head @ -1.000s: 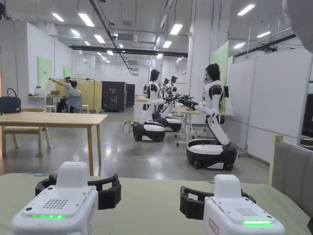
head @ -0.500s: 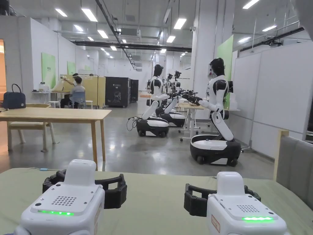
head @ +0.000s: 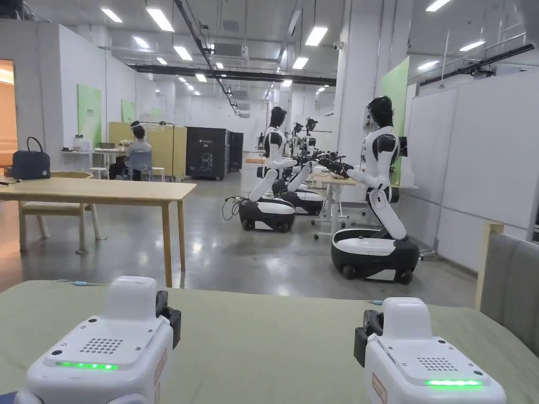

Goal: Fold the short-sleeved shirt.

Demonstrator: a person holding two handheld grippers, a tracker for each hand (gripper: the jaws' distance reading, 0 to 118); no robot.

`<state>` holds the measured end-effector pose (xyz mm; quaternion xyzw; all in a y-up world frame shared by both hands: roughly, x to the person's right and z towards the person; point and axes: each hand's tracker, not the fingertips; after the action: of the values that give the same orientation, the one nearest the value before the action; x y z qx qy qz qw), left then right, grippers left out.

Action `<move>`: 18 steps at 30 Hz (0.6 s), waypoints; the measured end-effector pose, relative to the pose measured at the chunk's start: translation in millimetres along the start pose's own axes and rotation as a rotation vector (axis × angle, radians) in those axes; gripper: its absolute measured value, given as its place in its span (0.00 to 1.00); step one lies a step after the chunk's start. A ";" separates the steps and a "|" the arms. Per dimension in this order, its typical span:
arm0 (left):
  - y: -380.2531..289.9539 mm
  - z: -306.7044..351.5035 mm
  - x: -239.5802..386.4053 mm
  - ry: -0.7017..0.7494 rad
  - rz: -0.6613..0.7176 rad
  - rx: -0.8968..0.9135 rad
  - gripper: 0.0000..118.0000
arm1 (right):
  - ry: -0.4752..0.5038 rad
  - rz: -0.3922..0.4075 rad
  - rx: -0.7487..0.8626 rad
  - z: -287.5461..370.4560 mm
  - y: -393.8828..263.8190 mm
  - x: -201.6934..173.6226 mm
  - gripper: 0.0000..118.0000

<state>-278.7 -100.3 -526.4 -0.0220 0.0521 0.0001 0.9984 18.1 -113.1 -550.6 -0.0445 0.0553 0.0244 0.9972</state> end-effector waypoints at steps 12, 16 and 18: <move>-35.4 60.1 -151.9 0.353 -0.014 -0.295 0.00 | 0.474 0.014 -0.061 -17.6 -18.1 -165.5 0.01; -66.8 51.2 -206.6 0.342 0.067 -0.440 0.00 | 0.519 0.013 -0.076 -21.3 -33.7 -192.2 0.01; -79.9 39.7 -216.9 0.320 0.081 -0.484 0.07 | 0.533 0.005 -0.089 -26.8 -39.1 -196.4 0.01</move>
<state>-490.1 -177.9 -460.9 -0.2574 0.2082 0.0489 0.9423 -177.7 -163.1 -551.8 -0.0932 0.3150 0.0168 0.9444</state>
